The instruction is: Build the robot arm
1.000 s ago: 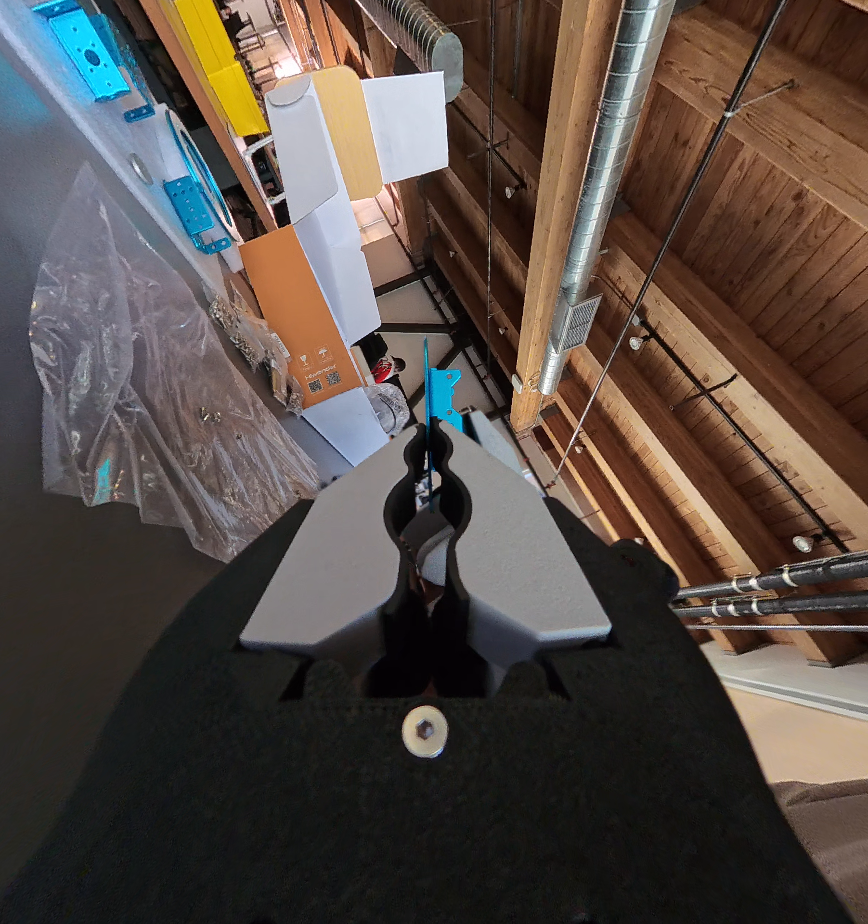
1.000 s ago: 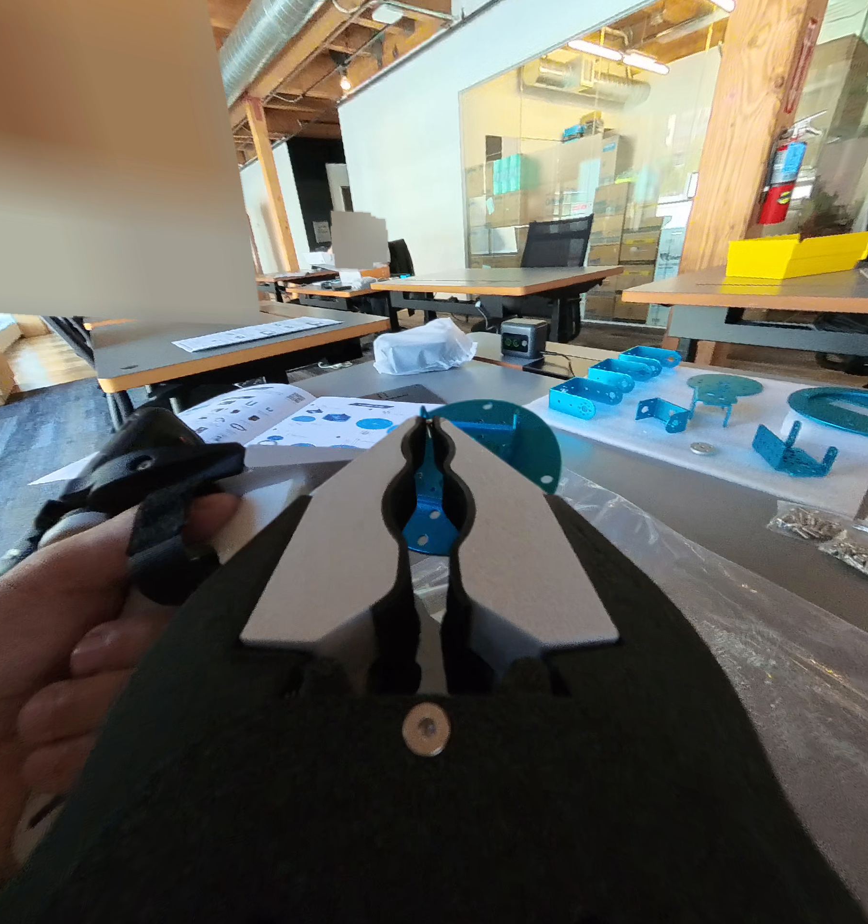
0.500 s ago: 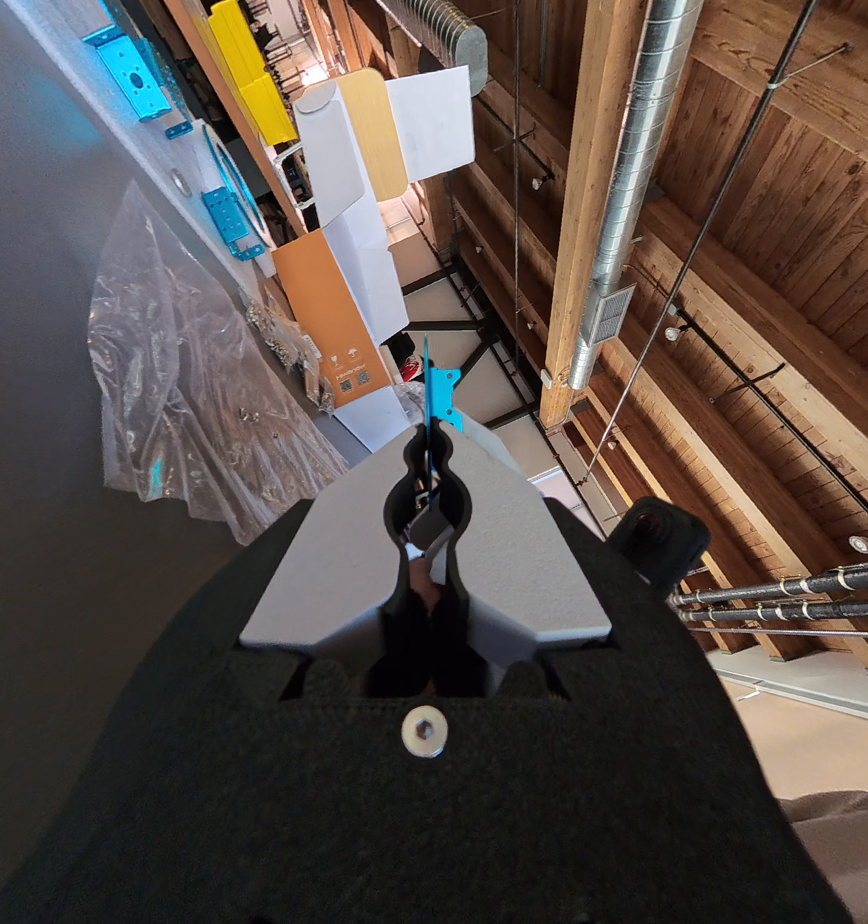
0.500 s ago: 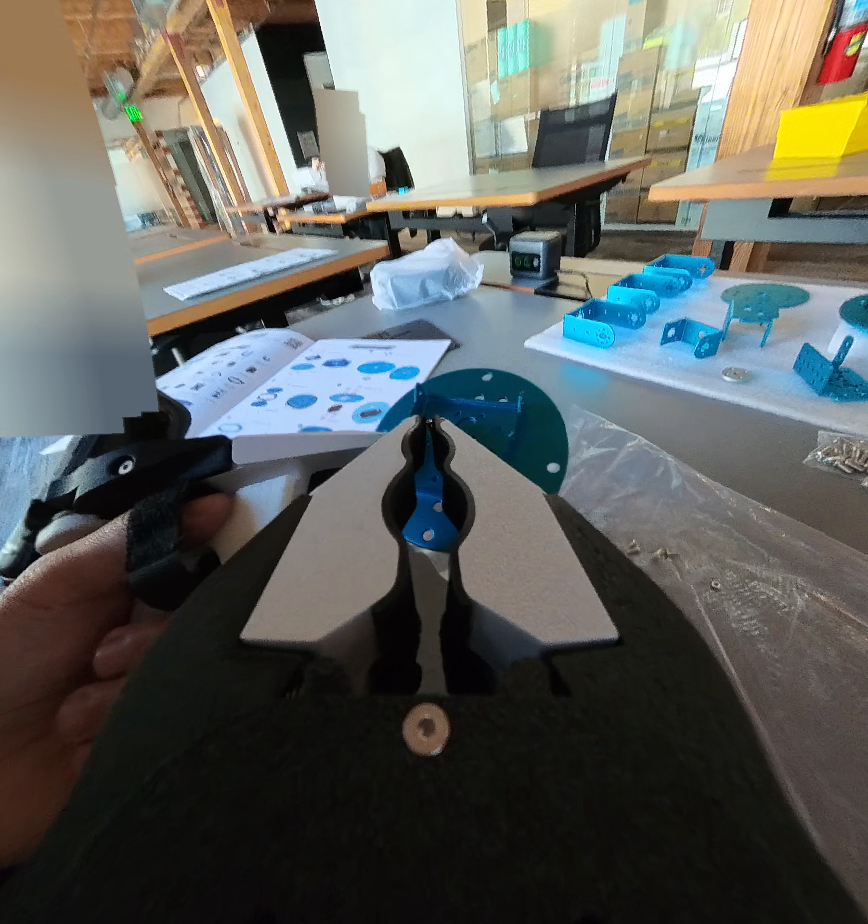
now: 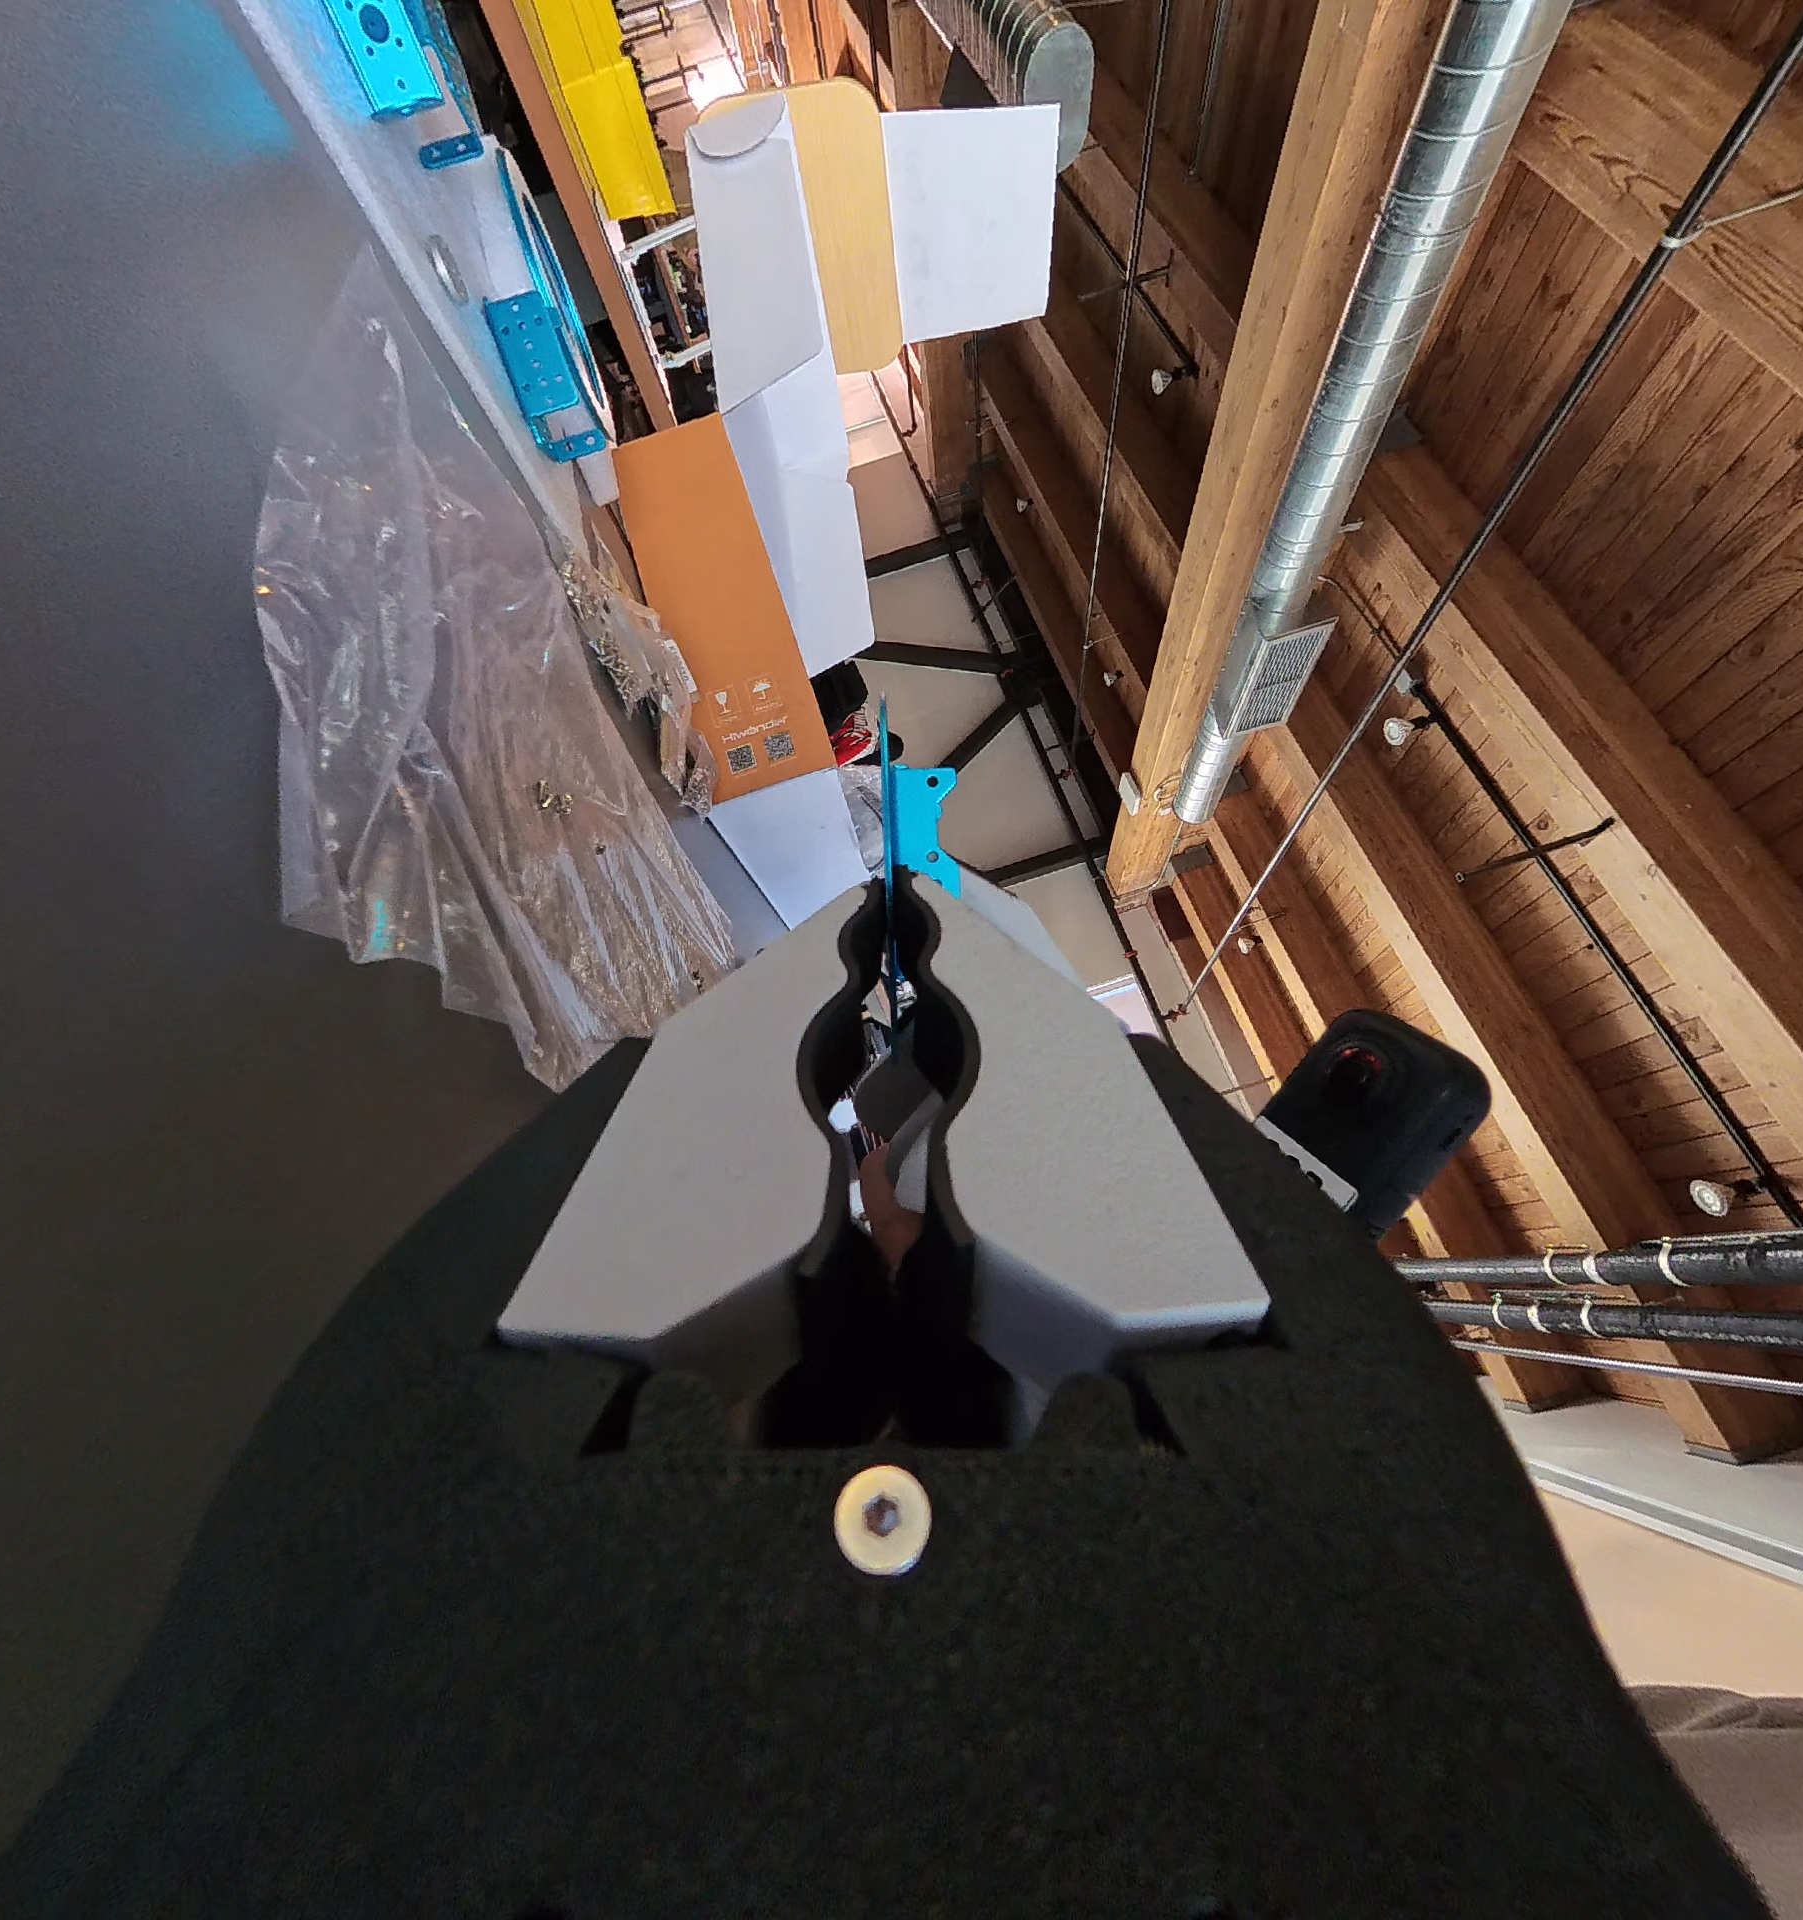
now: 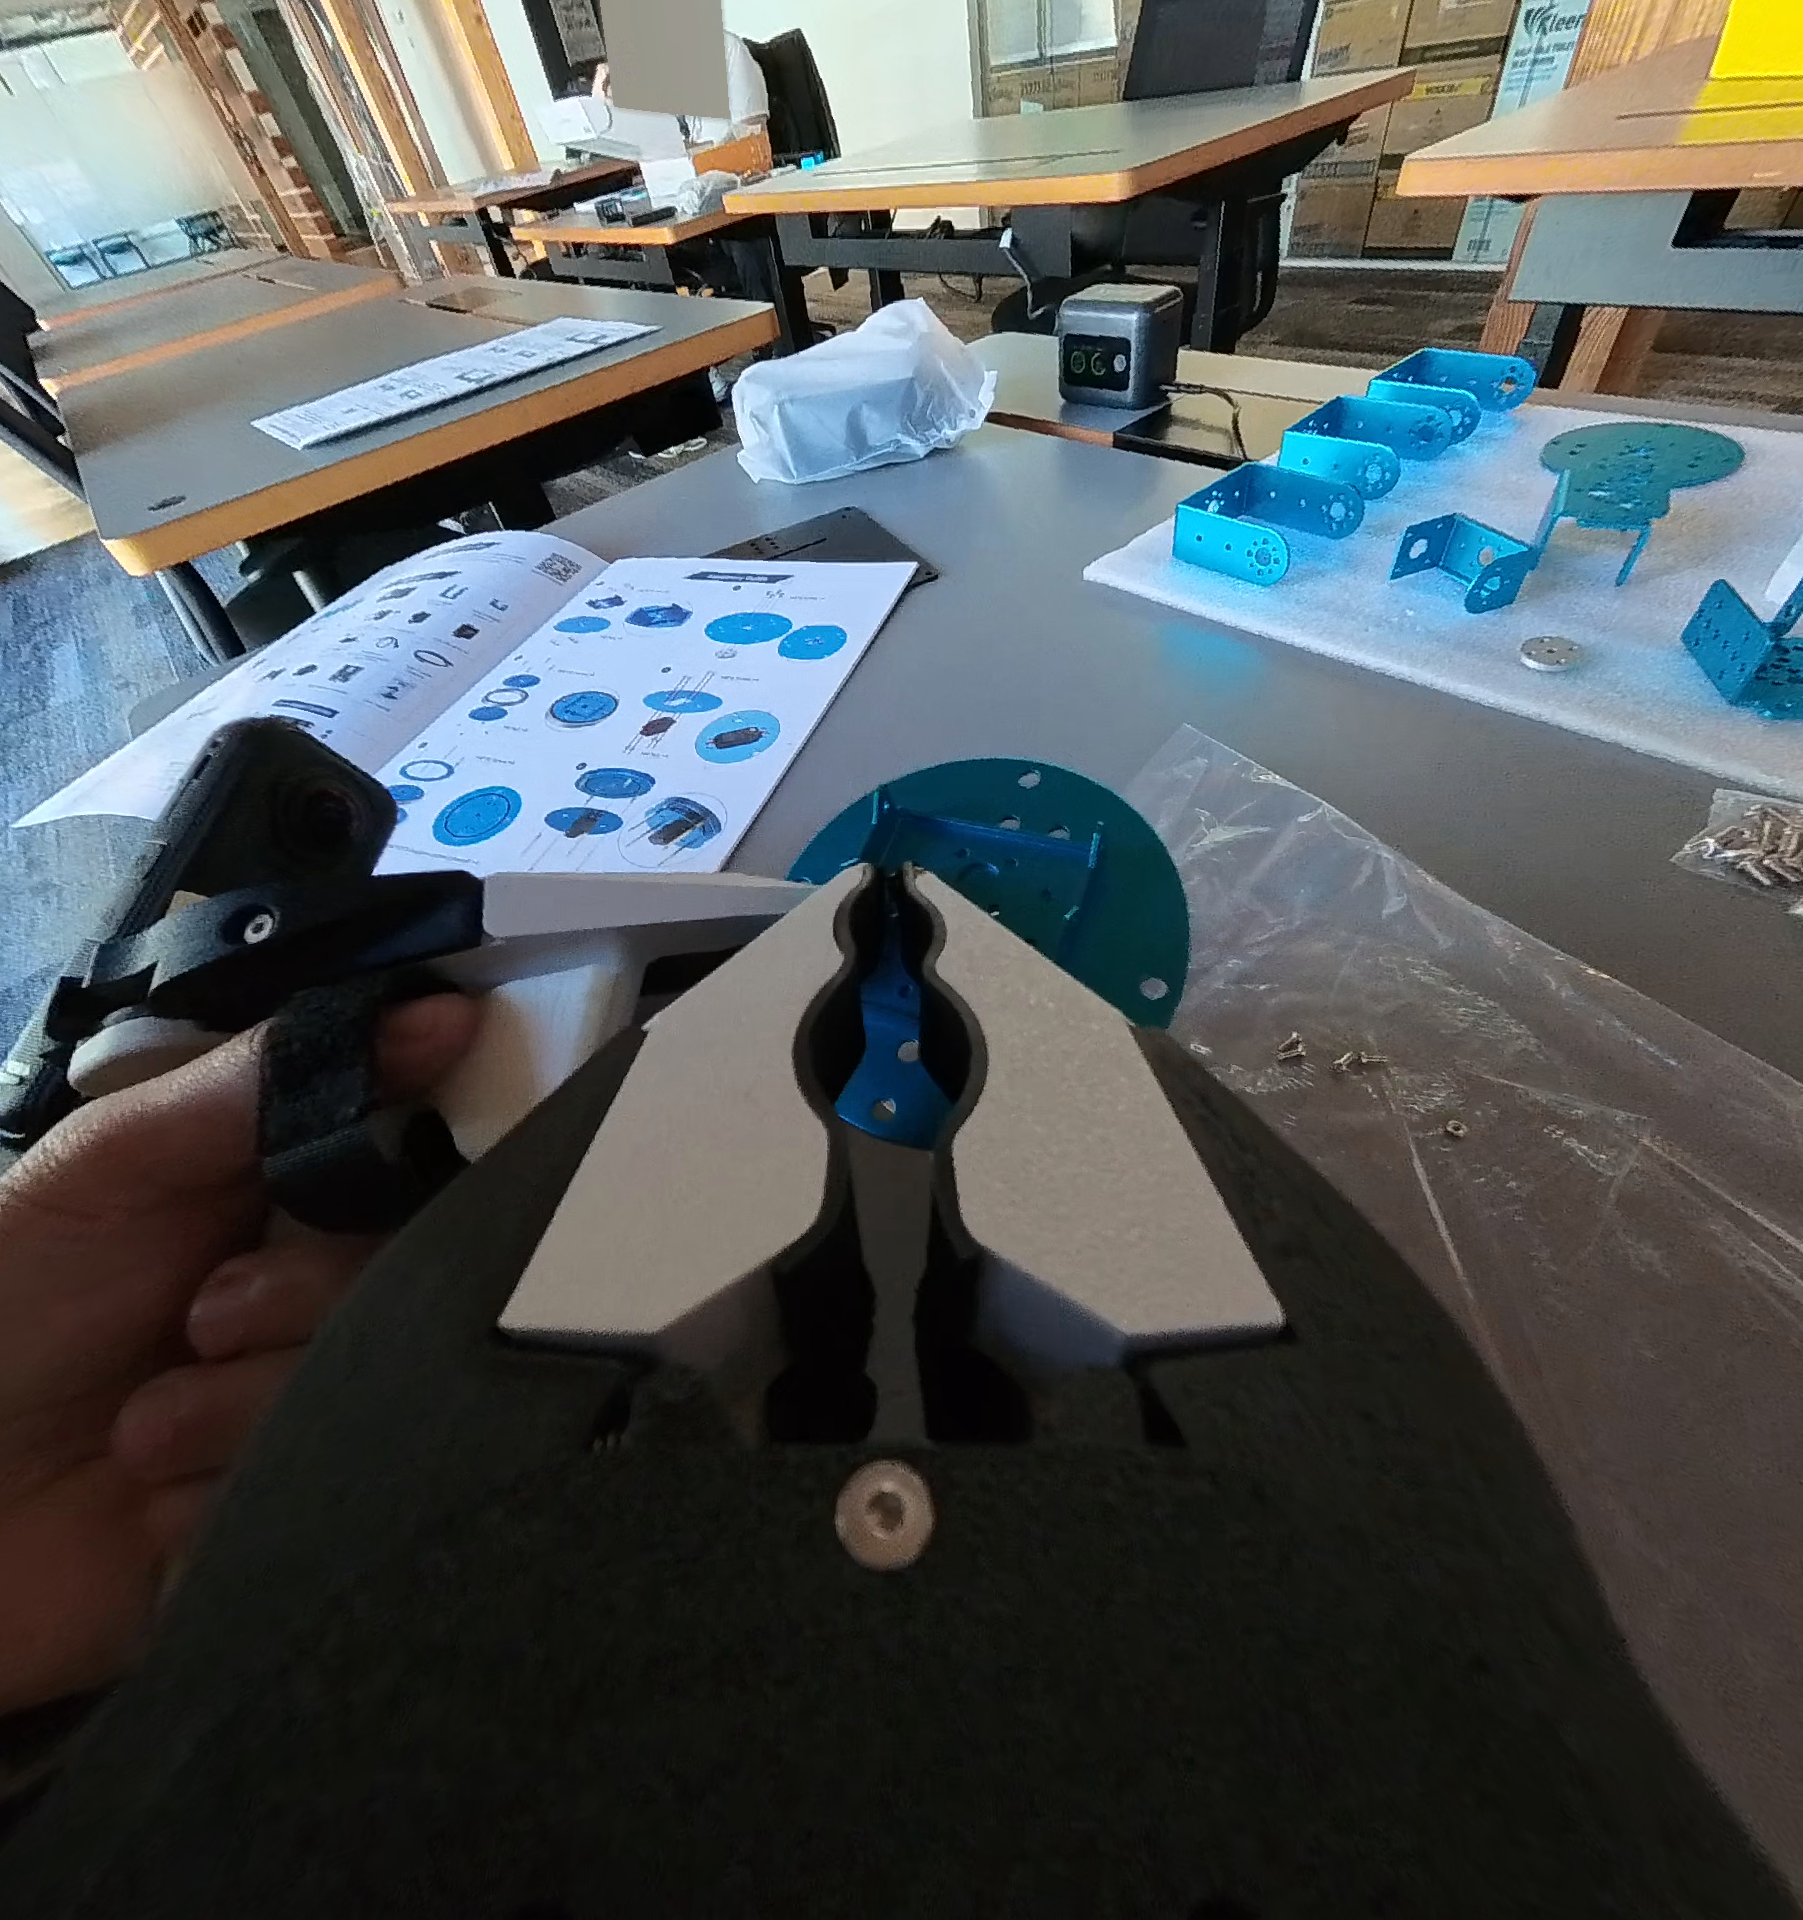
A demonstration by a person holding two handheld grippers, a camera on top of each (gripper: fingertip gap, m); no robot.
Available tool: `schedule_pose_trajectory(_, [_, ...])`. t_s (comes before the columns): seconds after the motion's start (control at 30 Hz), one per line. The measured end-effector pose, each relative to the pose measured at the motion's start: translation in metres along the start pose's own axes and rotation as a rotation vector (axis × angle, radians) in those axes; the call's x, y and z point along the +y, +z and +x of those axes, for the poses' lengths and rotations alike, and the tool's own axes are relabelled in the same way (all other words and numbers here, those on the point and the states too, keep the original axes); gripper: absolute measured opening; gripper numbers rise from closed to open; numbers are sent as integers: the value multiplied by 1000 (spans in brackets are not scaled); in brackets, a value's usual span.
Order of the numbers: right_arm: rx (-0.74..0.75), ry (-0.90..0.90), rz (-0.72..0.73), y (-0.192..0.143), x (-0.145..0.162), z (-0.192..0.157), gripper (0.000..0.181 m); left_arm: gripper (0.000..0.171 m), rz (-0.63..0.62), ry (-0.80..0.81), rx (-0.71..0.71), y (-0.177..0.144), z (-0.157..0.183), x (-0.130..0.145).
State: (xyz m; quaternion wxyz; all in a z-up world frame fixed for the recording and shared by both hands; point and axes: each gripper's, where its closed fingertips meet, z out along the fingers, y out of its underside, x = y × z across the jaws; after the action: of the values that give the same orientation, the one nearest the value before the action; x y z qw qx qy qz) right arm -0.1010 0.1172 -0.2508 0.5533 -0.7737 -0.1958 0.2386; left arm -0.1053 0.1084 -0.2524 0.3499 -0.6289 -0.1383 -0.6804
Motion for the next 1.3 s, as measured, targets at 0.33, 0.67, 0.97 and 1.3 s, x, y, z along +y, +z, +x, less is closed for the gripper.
schedule_pose_trajectory(0.33, [11, -46, -13, -2, 2, 1, 1, 0, -2, -7, 4, 0, -1, 1])
schedule_pose_trajectory(0.67, [4, -60, -26, -6, 7, 1, 0, 0, 3, -6, 5, -1, -3, -1])
schedule_pose_trajectory(0.97, [3, -92, -44, -5, 7, 1, 0, 0, -17, -15, 9, 0, -4, 3])
schedule_pose_trajectory(1.3, [-257, -449, -216, -36, 13, -17, 25, 0, -51, -126, 13, -4, -12, -3])
